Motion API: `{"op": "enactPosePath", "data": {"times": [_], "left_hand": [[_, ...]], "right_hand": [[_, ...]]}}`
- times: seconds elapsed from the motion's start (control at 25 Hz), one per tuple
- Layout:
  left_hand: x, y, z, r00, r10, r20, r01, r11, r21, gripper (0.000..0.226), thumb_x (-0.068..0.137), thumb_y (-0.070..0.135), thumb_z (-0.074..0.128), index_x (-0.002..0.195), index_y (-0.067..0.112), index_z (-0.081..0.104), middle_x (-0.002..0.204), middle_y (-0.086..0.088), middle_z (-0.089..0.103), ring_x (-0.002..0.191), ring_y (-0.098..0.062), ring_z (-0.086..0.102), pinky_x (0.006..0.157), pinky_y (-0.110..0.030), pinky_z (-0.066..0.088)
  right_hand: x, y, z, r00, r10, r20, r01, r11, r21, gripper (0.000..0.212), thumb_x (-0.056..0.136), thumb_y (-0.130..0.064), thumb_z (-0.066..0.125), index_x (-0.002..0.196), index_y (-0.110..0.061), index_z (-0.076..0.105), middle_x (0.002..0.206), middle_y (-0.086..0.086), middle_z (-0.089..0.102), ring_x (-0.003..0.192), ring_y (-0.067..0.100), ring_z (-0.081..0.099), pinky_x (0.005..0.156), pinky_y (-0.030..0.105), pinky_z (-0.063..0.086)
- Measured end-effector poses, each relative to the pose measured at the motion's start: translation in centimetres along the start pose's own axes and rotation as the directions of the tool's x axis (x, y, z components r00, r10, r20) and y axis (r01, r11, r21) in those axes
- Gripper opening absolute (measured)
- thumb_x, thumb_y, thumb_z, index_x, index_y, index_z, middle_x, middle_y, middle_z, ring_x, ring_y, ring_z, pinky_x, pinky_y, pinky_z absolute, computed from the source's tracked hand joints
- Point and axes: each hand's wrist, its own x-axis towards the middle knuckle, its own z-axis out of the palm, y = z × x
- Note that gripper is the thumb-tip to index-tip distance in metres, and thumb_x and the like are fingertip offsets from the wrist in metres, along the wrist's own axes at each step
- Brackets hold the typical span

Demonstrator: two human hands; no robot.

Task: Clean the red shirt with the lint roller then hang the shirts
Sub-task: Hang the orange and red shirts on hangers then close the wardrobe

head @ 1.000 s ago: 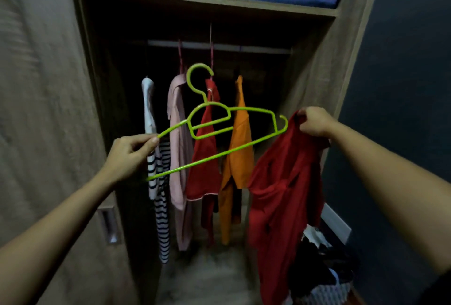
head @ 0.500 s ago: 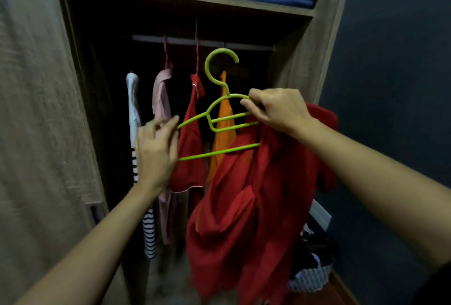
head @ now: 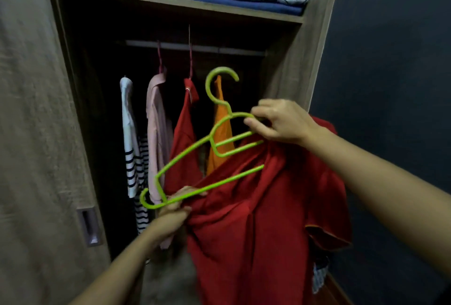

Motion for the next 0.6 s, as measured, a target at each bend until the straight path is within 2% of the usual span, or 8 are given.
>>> {"op": "enactPosePath", "data": {"times": [0.08,0.16,0.28,0.36,0.44,0.48,0.52,0.6], "left_hand": [[-0.5,-1.3,-3.1,0.993,-0.013,0.113,0.01,1.0,0.025,0.055,0.064,0.022,0.055,0.1,0.063,0.059,0.108,0.027,0.061,0.109,0.007,0.052,0.097,-0.005,0.031],[0.0,-1.5,-5.8,0.989,-0.068,0.133,0.05,0.99,0.134,0.06,0.068,0.008,0.058,0.095,0.061,0.062,0.099,0.008,0.059,0.1,-0.008,0.055,0.086,-0.002,0.035],[1.8,1.6,-6.1,0.983,-0.103,-0.15,0.139,0.958,0.253,0.047,0.074,-0.004,0.058,0.089,0.039,0.07,0.079,0.004,0.051,0.084,-0.02,0.055,0.069,-0.001,0.034],[2.3,5.2,-4.2,0.957,0.114,-0.268,-0.012,0.935,0.353,0.029,0.076,0.012,0.053,0.095,0.019,0.074,0.08,0.003,0.051,0.085,-0.014,0.054,0.072,-0.005,0.032],[1.8,6.8,-3.3,0.933,0.351,-0.075,-0.295,0.868,0.399,0.038,0.081,0.034,0.052,0.116,0.023,0.064,0.097,0.003,0.052,0.092,-0.003,0.049,0.085,-0.014,0.037],[1.4,7.2,-3.4,0.918,0.394,-0.049,-0.341,0.845,0.411,0.045,0.083,0.046,0.052,0.125,0.029,0.054,0.106,0.006,0.052,0.098,-0.004,0.05,0.09,-0.025,0.042],[1.4,7.0,-4.0,0.908,0.398,-0.133,-0.31,0.85,0.426,0.051,0.082,0.055,0.052,0.128,0.032,0.045,0.112,0.007,0.051,0.103,-0.009,0.05,0.091,-0.036,0.043],[1.7,7.0,-5.6,0.872,0.329,-0.362,-0.118,0.86,0.497,0.06,0.079,0.064,0.048,0.128,0.029,0.042,0.117,0.0,0.052,0.108,-0.018,0.049,0.09,-0.041,0.04]], "right_hand": [[-2.3,0.6,1.0,0.996,0.022,0.082,-0.021,1.0,-0.006,0.043,0.089,-0.051,0.035,0.08,-0.018,0.06,0.075,0.005,0.058,0.068,0.03,0.063,0.054,0.039,0.053],[-4.2,0.8,2.2,0.99,0.022,0.138,-0.016,0.999,-0.048,0.044,0.089,-0.051,0.032,0.084,-0.019,0.063,0.078,0.005,0.061,0.067,0.03,0.065,0.053,0.037,0.052],[-4.9,-1.2,4.2,0.975,0.106,0.194,-0.074,0.983,-0.165,0.043,0.091,-0.05,0.031,0.093,-0.02,0.061,0.09,0.004,0.063,0.074,0.032,0.067,0.054,0.036,0.049],[-4.1,-2.8,4.8,0.952,0.257,0.165,-0.234,0.961,-0.144,0.037,0.094,-0.048,0.035,0.094,-0.019,0.059,0.096,0.003,0.063,0.085,0.032,0.065,0.06,0.035,0.046],[-3.6,-2.9,4.5,0.931,0.35,0.104,-0.344,0.936,-0.072,0.034,0.094,-0.046,0.039,0.09,-0.018,0.059,0.094,0.002,0.065,0.09,0.029,0.064,0.061,0.032,0.039],[-3.7,-2.5,4.2,0.927,0.367,0.078,-0.366,0.93,-0.03,0.034,0.094,-0.046,0.039,0.086,-0.019,0.058,0.09,0.0,0.064,0.089,0.026,0.064,0.06,0.03,0.037],[-4.0,-2.2,3.9,0.927,0.372,0.052,-0.373,0.928,0.015,0.035,0.093,-0.049,0.037,0.081,-0.021,0.055,0.083,-0.003,0.061,0.085,0.025,0.064,0.059,0.03,0.038],[-4.5,-1.9,3.6,0.93,0.367,-0.004,-0.365,0.924,0.112,0.037,0.09,-0.052,0.033,0.075,-0.023,0.05,0.072,-0.01,0.05,0.077,0.019,0.062,0.056,0.029,0.04]]}}
